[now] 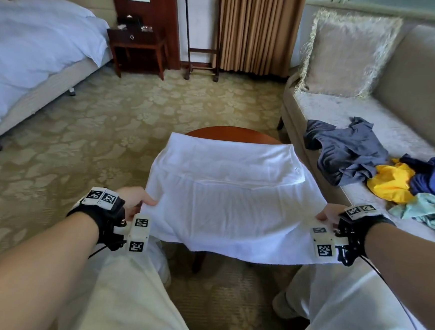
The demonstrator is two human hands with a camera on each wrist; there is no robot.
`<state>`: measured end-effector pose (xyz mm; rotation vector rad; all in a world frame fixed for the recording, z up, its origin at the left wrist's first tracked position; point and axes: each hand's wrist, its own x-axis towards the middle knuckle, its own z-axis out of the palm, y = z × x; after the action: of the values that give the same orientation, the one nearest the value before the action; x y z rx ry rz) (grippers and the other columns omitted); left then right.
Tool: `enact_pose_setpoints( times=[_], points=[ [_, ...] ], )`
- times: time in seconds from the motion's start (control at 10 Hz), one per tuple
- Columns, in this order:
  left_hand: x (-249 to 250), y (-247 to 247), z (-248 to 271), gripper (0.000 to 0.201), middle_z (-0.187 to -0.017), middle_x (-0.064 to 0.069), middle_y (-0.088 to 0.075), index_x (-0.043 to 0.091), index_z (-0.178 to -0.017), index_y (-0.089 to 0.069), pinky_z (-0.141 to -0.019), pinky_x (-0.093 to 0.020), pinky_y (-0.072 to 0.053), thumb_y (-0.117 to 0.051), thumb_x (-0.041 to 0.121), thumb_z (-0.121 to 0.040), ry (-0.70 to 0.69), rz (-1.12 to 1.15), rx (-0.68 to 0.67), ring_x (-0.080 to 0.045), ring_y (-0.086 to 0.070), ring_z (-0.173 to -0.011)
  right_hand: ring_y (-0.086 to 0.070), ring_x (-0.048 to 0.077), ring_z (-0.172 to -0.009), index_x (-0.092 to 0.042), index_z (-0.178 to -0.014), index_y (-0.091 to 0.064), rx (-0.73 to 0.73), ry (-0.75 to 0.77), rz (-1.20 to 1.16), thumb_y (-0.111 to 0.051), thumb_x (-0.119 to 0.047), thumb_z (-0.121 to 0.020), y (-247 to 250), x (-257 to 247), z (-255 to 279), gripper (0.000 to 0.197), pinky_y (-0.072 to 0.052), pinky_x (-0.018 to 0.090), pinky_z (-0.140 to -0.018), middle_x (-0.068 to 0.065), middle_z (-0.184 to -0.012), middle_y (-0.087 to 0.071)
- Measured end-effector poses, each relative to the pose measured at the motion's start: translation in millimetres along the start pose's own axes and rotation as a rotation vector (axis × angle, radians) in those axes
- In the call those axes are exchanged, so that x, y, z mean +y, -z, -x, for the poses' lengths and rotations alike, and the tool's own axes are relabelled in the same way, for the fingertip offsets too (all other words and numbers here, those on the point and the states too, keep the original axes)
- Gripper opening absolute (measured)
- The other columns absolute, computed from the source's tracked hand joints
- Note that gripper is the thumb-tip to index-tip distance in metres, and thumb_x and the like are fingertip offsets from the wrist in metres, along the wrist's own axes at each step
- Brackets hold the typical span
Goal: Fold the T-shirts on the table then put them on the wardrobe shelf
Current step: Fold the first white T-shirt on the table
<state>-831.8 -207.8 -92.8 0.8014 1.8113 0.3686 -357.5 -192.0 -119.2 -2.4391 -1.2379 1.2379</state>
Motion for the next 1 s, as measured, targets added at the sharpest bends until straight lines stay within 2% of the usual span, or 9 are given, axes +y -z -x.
enact_pose_setpoints(
  times=[0.2,0.3,0.4,0.5,0.6,0.7,0.8,0.9,1.0],
  points=[
    [-1,-1,5,0.018,-0.078,-0.013,-0.055,0.004,-0.084,-0.052,-0.063,-0.036,-0.047,-0.051,0.01,-0.1,-0.127,0.178,0.118,-0.025,-0.053,-0.066,-0.048,0.019,-0.096,0.004,-0.138,-0.042,0.115,0.04,-0.052,-0.053,-0.011,-0.089,20,18,-28,0.053,-0.047,0.043,-0.095,0.014,-0.116,-0.052],
    [-1,6,1,0.028,-0.077,-0.015,-0.055,0.006,-0.074,-0.052,-0.067,-0.036,-0.044,-0.05,0.012,-0.102,-0.209,0.157,0.237,-0.027,-0.053,-0.066,-0.047,0.014,-0.085,0.004,-0.137,-0.042,0.189,0.075,-0.006,-0.052,-0.008,-0.091,24,-7,26,0.048,-0.048,0.022,-0.07,0.015,-0.124,-0.05],
    [1,10,-2,0.038,-0.073,-0.017,-0.051,0.006,-0.063,-0.046,-0.064,-0.032,-0.037,-0.048,0.011,-0.1,-0.275,0.006,0.383,-0.029,-0.05,-0.066,-0.039,0.009,-0.063,-0.015,-0.104,-0.052,0.196,0.082,0.119,-0.042,-0.015,-0.099,23,-17,51,0.011,-0.032,0.012,-0.048,0.001,-0.091,-0.05],
    [5,6,3,0.046,-0.058,-0.007,-0.031,0.009,-0.057,-0.03,-0.05,-0.031,-0.02,-0.043,0.009,-0.101,-0.31,-0.189,0.491,-0.021,-0.032,-0.051,-0.055,0.018,-0.092,-0.013,-0.104,-0.05,0.184,0.176,0.405,-0.036,-0.02,-0.103,32,-16,48,0.016,-0.039,0.018,-0.069,0.005,-0.111,-0.058],
    [3,8,0,0.044,-0.059,-0.01,-0.042,0.003,-0.062,-0.044,-0.05,-0.031,-0.029,-0.042,0.017,-0.103,-0.255,-0.27,0.48,-0.024,-0.041,-0.053,-0.056,0.03,-0.116,0.002,-0.136,-0.047,0.141,0.222,0.334,-0.04,-0.008,-0.102,31,-19,31,0.036,-0.04,0.028,-0.083,0.02,-0.136,-0.052],
    [2,14,-1,0.041,-0.08,-0.015,-0.062,-0.006,-0.098,-0.066,-0.07,-0.04,-0.051,-0.063,0.035,-0.094,-0.213,-0.268,0.408,-0.029,-0.059,-0.073,-0.059,0.033,-0.102,0.006,-0.132,-0.052,0.125,0.235,0.18,-0.051,-0.005,-0.097,32,-22,31,0.036,-0.04,0.027,-0.066,0.024,-0.126,-0.056],
    [4,18,8,0.074,-0.115,-0.018,-0.063,-0.004,-0.122,-0.056,-0.062,-0.037,-0.047,-0.079,0.05,-0.076,-0.14,-0.263,0.297,-0.032,-0.06,-0.09,-0.046,0.041,-0.128,0.012,-0.13,-0.051,0.051,0.14,0.132,-0.054,-0.003,-0.091,39,-18,33,0.041,-0.04,0.027,-0.065,0.029,-0.136,-0.049],
    [6,22,11,0.088,-0.103,-0.021,-0.07,-0.005,-0.121,-0.058,-0.064,-0.038,-0.055,-0.09,0.048,-0.059,-0.129,-0.107,0.231,-0.037,-0.068,-0.09,-0.046,0.04,-0.128,0.011,-0.129,-0.052,0.034,0.132,0.087,-0.056,-0.007,-0.091,41,-16,28,0.043,-0.044,0.027,-0.069,0.027,-0.136,-0.049],
    [8,19,11,0.069,-0.103,-0.018,-0.068,-0.006,-0.121,-0.058,-0.083,-0.047,-0.056,-0.086,0.03,-0.069,-0.188,0.137,0.225,-0.035,-0.067,-0.092,-0.055,0.03,-0.107,0.009,-0.13,-0.052,0.051,0.122,-0.04,-0.06,-0.014,-0.09,46,-15,21,0.047,-0.046,0.039,-0.088,0.025,-0.133,-0.052]
  ],
)
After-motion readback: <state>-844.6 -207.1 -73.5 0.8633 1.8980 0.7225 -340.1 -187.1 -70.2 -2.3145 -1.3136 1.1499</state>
